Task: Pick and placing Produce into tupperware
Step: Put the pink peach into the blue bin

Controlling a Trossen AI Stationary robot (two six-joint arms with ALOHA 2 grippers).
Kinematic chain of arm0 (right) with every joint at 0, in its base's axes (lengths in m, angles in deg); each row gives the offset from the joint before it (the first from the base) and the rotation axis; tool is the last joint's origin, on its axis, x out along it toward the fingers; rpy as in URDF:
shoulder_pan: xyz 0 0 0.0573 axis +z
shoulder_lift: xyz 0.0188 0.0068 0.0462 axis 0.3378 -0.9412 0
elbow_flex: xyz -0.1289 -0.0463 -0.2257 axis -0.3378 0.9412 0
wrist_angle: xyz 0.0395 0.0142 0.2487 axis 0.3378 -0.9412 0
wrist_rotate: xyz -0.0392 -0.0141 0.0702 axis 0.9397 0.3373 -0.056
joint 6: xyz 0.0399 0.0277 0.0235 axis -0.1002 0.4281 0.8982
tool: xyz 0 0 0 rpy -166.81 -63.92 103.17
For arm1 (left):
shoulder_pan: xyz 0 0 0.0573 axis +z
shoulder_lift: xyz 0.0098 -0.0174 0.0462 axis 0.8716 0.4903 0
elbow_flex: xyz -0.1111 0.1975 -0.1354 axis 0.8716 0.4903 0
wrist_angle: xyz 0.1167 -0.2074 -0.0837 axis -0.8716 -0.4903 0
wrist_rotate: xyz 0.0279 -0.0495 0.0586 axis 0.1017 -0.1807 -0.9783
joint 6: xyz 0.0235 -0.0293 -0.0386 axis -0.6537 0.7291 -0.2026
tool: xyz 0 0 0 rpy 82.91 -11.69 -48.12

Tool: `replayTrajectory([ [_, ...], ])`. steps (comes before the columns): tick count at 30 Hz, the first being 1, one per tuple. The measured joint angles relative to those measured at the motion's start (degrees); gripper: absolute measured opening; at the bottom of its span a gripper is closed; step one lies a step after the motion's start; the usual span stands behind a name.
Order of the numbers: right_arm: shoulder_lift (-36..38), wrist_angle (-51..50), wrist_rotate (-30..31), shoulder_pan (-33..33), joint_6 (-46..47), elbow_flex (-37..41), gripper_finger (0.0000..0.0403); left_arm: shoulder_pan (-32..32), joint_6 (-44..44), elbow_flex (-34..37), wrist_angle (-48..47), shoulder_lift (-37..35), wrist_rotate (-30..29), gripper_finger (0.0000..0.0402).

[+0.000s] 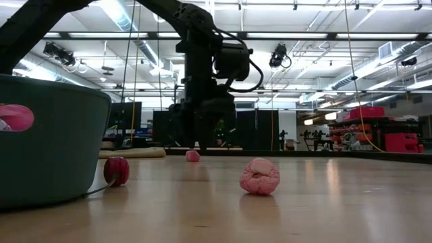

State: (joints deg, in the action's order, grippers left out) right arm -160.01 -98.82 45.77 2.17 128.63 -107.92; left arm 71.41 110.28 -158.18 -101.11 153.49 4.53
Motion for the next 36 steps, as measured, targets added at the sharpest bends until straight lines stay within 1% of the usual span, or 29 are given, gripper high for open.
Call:
replayTrajectory([
  [3,0.0,0.0,0.0,0.0,0.9,0.0,0.0254,0.0,0.1,0.2,-0.2,0.0,0.0,0.0231],
  [7,0.0,0.0,0.0,0.0,1.0,0.0,0.0254,0.0,3.0,3.1,-0.2,0.0,0.0,0.0231],
  [11,0.0,0.0,0.0,0.0,1.0,0.0,0.0254,0.0,2.8,5.2,0.5,0.0,0.0,0.0231],
  [27,0.0,0.0,0.0,0.0,0.4,0.0,0.0254,0.1,3.0,5.6,6.4,0.0,-0.1,0.0231],
  [30,0.0,0.0,0.0,0.0,0.4,0.0,0.0254,0.1,3.0,5.6,6.4,0.0,-0.1,0.023],
  [33,0.0,0.0,0.0,0.0,0.4,0.0,0.0254,0.1,3.0,5.6,6.4,0.0,0.0,0.0218],
  [36,0.0,0.0,0.0,0.0,0.4,0.0,0.0254,0.1,3.0,5.6,6.4,0.0,0.1,0.019],
])
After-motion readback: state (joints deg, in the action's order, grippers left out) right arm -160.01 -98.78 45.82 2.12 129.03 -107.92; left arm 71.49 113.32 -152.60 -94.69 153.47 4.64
